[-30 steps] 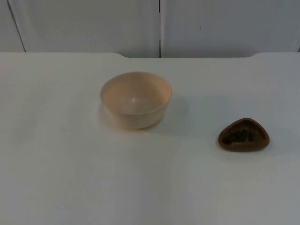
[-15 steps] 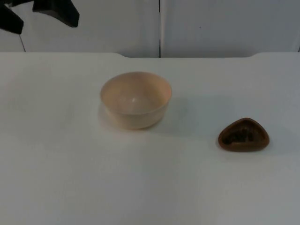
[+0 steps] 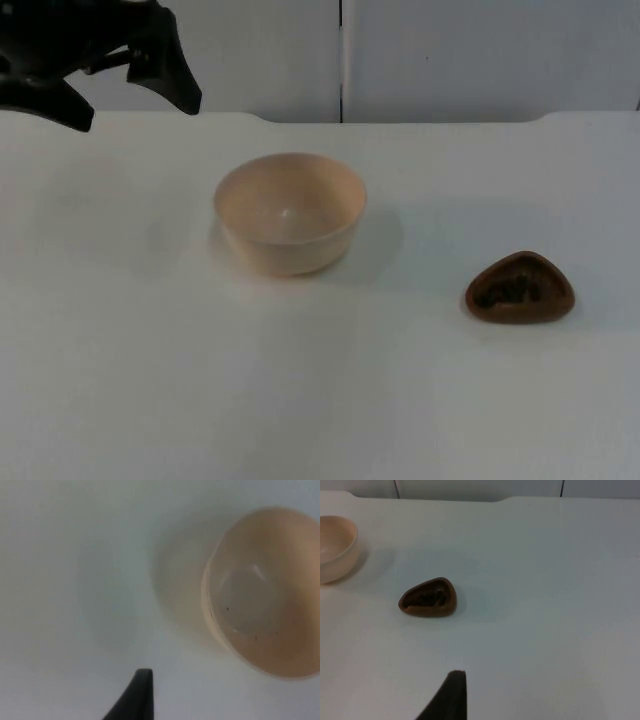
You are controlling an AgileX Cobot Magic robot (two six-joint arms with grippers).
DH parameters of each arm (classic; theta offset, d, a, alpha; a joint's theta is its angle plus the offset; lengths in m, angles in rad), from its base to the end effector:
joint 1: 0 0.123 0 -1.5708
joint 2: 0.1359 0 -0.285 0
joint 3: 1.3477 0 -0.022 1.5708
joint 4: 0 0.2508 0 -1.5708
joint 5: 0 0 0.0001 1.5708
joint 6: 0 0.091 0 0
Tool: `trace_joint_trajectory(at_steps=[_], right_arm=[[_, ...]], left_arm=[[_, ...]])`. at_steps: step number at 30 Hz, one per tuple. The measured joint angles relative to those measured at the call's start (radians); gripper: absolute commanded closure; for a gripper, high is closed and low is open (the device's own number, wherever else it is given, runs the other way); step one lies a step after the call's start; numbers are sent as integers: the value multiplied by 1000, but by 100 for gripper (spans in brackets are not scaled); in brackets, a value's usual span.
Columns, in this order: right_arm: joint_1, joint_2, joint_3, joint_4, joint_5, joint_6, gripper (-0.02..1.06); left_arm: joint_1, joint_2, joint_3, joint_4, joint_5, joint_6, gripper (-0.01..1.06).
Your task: Pick up the bowl with the left hand and pour the coffee beans from the cup into the bowl with the right hand.
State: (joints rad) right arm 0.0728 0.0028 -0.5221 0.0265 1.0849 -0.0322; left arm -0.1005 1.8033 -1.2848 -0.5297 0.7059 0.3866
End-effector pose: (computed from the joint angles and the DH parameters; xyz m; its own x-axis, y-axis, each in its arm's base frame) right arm -0.0081 0.0015 0.2815 -0.4571 -0.0532 -0.8878 -0.1025 0.9947 -0.0068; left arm 0.3763 -0.0680 0.2288 -0.8784 0.0576 -0.4744 0.2242 0.9264 -0.3024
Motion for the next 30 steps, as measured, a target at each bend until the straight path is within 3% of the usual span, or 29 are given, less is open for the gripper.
trace_joint_trajectory(at_steps=[17, 30], right_arm=[[0, 0, 0, 0, 0, 2, -1], [0, 0, 0, 0, 0, 2, -1]], left_arm=[[-4, 307, -241, 19, 105, -148, 0], [-13, 365, -269, 21, 81, -184, 5]])
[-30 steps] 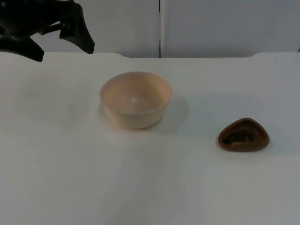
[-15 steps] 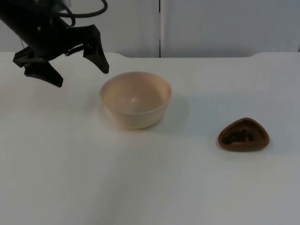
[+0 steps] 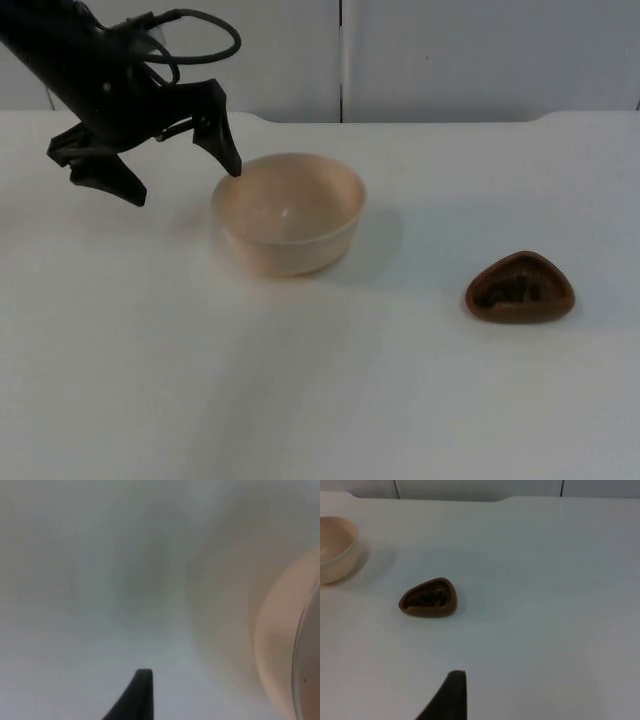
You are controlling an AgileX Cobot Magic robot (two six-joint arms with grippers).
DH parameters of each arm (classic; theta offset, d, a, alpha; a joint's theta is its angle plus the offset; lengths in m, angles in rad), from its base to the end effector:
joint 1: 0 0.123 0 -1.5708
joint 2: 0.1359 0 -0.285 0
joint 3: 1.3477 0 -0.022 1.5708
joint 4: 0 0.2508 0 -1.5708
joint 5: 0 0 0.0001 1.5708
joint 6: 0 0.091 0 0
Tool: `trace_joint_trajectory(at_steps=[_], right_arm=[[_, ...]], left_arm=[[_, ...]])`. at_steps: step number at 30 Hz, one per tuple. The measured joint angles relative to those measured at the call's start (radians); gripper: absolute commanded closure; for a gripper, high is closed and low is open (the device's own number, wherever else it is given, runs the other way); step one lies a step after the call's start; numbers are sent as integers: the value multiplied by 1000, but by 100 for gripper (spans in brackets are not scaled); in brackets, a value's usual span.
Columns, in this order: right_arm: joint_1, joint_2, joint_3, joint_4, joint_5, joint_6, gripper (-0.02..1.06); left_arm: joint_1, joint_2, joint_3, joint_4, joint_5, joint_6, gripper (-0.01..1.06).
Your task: Pick up the bowl with the left hand and pour the coffee beans from the cup into the bowl with the right hand.
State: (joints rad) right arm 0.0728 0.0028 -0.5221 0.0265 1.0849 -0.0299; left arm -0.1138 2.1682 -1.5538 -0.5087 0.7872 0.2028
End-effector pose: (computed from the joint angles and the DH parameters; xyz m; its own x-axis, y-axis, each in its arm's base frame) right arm -0.0081 0.0015 0.2815 -0.4573 -0.0509 -0.8879 -0.1015 0.9948 -0.0048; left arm 0.4392 -0.0818 0.1466 -0.9649 -0.0516 -0.2575 0.0511 0.9249 -0.3768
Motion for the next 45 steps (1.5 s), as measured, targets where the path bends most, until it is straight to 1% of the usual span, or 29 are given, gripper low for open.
trace_joint_trajectory(at_steps=[3, 11, 24, 26, 27, 28, 34, 35, 39, 40, 42, 43, 44, 45], right_arm=[[0, 0, 0, 0, 0, 0, -1], [0, 0, 0, 0, 0, 0, -1], [0, 0, 0, 0, 0, 0, -1], [0, 0, 0, 0, 0, 0, -1], [0, 0, 0, 0, 0, 0, -1], [0, 0, 0, 0, 0, 0, -1], [0, 0, 0, 0, 0, 0, -1], [0, 0, 0, 0, 0, 0, -1], [0, 0, 0, 0, 0, 0, -1], [0, 0, 0, 0, 0, 0, -1], [0, 0, 0, 0, 0, 0, -1], [0, 0, 0, 0, 0, 0, -1], [0, 0, 0, 0, 0, 0, -1], [0, 0, 0, 0, 0, 0, -1]], left_arm=[[-18, 2, 0, 2, -23, 0, 5], [-24, 38, 0, 2, -34, 0, 5], [-24, 67, -2, 2, -42, -1, 14], [-24, 68, -2, 2, -42, -1, 23], [-24, 68, -2, 2, -42, -1, 30], [-24, 71, -2, 2, -42, -1, 30], [-24, 83, -4, 2, -42, -1, 62], [-24, 83, -4, 0, -43, -1, 62], [-24, 83, -4, -18, -43, -1, 85], [-24, 83, -4, -31, -43, -1, 85], [-24, 83, -4, -55, -43, -1, 95], [-24, 83, -4, -62, -43, -1, 102], [-24, 83, -4, -62, -43, -1, 105], [-24, 83, -4, -64, -43, -1, 105]])
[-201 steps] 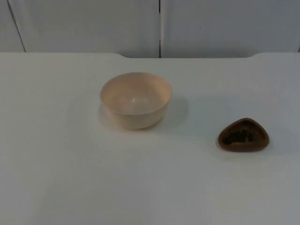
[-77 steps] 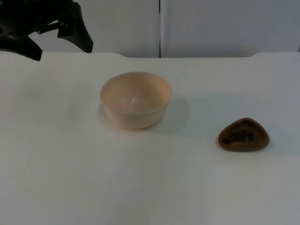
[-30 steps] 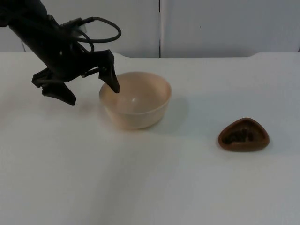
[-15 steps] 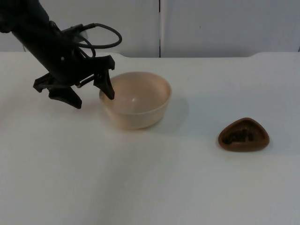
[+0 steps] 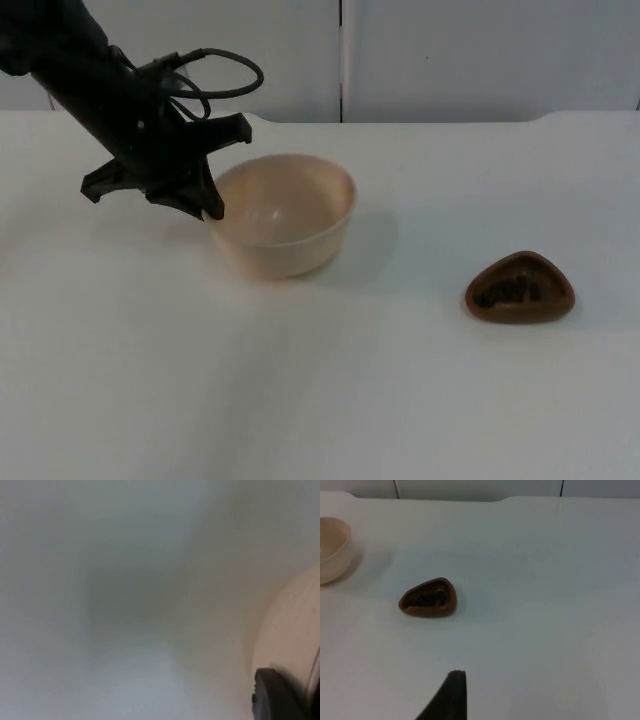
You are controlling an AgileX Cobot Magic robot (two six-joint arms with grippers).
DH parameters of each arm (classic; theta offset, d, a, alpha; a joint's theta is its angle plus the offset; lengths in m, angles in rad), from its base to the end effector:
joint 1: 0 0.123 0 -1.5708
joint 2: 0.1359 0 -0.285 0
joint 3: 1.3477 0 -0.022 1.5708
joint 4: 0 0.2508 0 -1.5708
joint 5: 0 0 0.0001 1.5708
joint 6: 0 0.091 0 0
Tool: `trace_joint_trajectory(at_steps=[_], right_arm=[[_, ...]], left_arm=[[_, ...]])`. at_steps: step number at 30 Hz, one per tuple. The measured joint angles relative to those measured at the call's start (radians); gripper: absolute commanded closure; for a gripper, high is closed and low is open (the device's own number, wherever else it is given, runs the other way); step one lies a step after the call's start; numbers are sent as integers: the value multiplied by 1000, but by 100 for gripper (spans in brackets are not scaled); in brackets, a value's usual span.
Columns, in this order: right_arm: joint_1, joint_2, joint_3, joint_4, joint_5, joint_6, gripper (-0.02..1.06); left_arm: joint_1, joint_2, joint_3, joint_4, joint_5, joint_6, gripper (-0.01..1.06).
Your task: Pick up the bowl with the left hand and pour the coffee beans from the cup into the bowl with the right hand.
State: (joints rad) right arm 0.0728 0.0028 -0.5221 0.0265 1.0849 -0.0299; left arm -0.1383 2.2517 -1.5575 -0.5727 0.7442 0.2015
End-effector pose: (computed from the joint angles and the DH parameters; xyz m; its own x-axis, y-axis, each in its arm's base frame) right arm -0.0081 0.0015 0.2815 -0.4573 -0.0509 -0.8879 -0.1015 0.9948 -0.0048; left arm 0.4427 -0.0954 0.1124 -0.9741 -0.0889 -0.2080 0.0048 0.9113 -0.4118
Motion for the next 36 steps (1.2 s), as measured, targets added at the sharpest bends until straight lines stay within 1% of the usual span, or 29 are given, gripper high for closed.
trace_joint_trajectory(at_steps=[4, 8, 10, 20, 23, 24, 25, 27, 32, 36], right_arm=[[0, 0, 0, 0, 0, 0, -1], [0, 0, 0, 0, 0, 0, -1], [0, 0, 0, 0, 0, 0, -1], [0, 0, 0, 0, 0, 0, -1], [0, 0, 0, 0, 0, 0, -1], [0, 0, 0, 0, 0, 0, -1], [0, 0, 0, 0, 0, 0, -1], [0, 0, 0, 0, 0, 0, -1], [0, 0, 0, 0, 0, 0, -1], [0, 0, 0, 0, 0, 0, -1]], left_arm=[[0, 0, 0, -5, 14, 0, 105], [0, -4, 0, -5, 56, 0, 105], [0, -6, 0, -5, 60, 0, 105], [-4, -120, 0, 8, 134, -6, 105], [-34, -169, 0, 78, 154, -55, 105], [-57, -195, 0, 124, 158, -83, 105], [-57, -195, 0, 124, 158, -83, 105], [-85, -225, 0, 158, 160, -98, 105], [-129, -274, 0, 167, 177, -104, 105], [-137, -291, 3, 171, 199, -104, 105]])
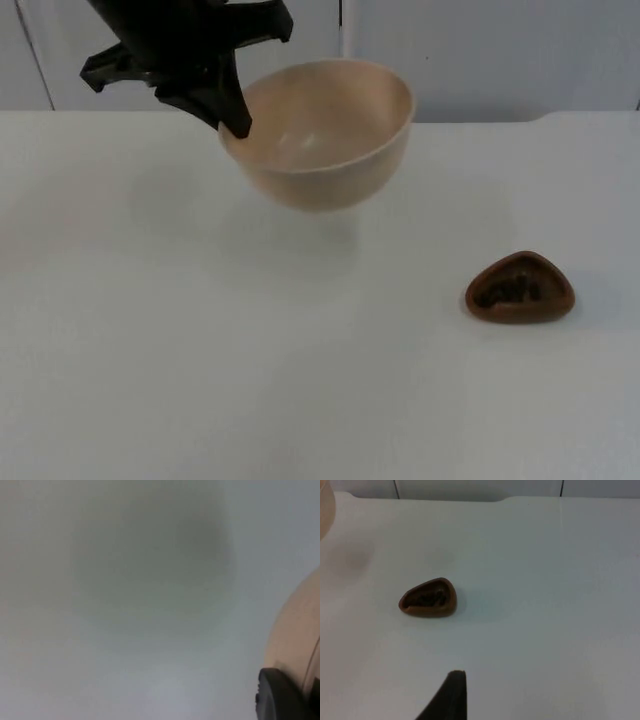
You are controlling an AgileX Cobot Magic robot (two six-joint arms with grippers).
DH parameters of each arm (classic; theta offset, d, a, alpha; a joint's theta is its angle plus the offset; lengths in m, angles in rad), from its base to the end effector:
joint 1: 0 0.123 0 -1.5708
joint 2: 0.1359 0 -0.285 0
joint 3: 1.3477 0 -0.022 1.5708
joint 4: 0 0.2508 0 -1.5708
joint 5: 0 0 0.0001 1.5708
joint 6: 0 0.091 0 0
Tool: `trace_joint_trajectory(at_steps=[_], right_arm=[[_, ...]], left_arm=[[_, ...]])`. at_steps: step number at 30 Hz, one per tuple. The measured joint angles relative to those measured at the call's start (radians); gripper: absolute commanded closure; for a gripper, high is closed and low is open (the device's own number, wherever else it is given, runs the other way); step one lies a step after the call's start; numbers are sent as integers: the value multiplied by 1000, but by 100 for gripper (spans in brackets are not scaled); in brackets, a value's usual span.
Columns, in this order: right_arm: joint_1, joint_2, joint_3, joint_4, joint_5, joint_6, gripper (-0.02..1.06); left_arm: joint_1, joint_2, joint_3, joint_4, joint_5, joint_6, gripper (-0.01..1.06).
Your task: Pick up the bowl with the left hand and pour the coffee beans from the cup into the bowl with the right hand.
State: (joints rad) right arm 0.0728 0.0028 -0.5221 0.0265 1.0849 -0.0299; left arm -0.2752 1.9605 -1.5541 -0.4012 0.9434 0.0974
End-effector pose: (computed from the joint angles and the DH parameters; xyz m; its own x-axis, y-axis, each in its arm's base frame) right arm -0.0081 0.0015 0.2815 -0.4573 -0.0509 -0.8879 -0.1015 0.9948 -0.0048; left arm 0.3938 -0.1411 0.2305 -0.9478 0.1236 -0.2939 0.2255 0.9116 -0.3439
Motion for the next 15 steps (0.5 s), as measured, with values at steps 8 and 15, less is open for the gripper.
trace_joint_trajectory(at_steps=[8, 15], right_arm=[[0, 0, 0, 0, 0, 0, -1], [0, 0, 0, 0, 0, 0, -1]], left_arm=[[0, -88, 211, 9, -101, -2, 105], [0, -195, 386, 3, -161, 13, 105]])
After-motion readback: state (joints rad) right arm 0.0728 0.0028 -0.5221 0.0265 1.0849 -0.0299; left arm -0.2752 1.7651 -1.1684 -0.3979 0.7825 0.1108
